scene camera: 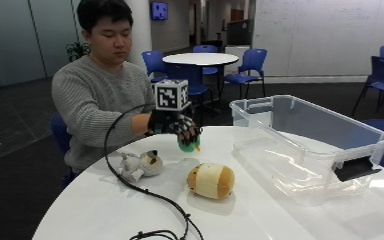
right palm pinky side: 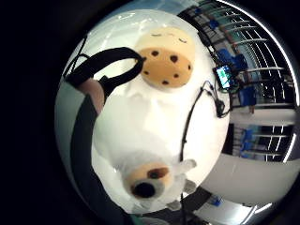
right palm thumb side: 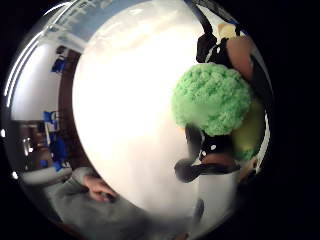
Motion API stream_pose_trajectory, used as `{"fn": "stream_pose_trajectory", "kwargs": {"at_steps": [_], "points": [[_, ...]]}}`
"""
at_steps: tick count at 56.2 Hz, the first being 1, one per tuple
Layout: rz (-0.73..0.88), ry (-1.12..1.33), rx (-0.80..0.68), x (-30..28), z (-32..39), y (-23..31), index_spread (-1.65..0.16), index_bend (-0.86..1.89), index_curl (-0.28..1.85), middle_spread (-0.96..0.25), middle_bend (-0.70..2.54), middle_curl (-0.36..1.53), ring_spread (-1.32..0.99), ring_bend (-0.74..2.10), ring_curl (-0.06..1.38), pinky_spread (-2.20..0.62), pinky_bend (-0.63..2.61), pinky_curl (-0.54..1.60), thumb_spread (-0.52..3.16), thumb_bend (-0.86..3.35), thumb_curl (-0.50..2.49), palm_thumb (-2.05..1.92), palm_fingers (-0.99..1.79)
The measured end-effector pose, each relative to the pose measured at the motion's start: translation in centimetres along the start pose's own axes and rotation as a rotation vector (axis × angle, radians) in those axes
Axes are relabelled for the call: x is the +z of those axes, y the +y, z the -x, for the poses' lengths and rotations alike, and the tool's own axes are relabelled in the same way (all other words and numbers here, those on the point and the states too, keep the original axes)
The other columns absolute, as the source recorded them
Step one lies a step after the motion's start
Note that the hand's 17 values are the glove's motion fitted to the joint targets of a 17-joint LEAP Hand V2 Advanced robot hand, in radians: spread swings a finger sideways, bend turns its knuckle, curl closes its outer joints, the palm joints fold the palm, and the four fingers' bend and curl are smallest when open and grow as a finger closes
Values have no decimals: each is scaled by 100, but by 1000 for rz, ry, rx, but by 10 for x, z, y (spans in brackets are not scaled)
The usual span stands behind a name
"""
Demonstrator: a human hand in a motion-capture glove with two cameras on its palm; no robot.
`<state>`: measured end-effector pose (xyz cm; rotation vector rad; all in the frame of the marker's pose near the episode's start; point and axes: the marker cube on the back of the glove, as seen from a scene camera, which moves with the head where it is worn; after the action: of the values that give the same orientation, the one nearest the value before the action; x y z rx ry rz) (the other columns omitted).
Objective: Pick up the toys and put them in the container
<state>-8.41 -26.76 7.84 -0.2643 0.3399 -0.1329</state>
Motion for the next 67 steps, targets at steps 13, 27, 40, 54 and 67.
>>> {"fn": "stream_pose_trajectory", "kwargs": {"at_steps": [13, 27, 40, 54, 67], "points": [[-226, -109, -22, -156, -28, -11, -38, 15, 20, -29, 60, 46, -42, 113, 38, -37, 82, 35, 146, 13, 36, 43, 89], [-171, -227, -121, -207, 13, -100, -37, 14, 19, -29, 59, 47, -42, 111, 38, -38, 80, 35, 144, 10, 37, 45, 91], [-135, -14, -99, -174, 29, -247, -37, 13, 17, -29, 57, 48, -42, 109, 38, -38, 82, 36, 145, 9, 37, 46, 90], [-18, -31, -80, -138, 73, -307, -37, 13, 15, -30, 55, 49, -43, 108, 39, -39, 84, 36, 147, 7, 36, 46, 88], [104, -114, -91, -115, 66, -296, -37, 19, 20, -31, 31, 44, -43, 94, 37, -27, 88, 39, 141, -2, 33, 33, 33]]}}
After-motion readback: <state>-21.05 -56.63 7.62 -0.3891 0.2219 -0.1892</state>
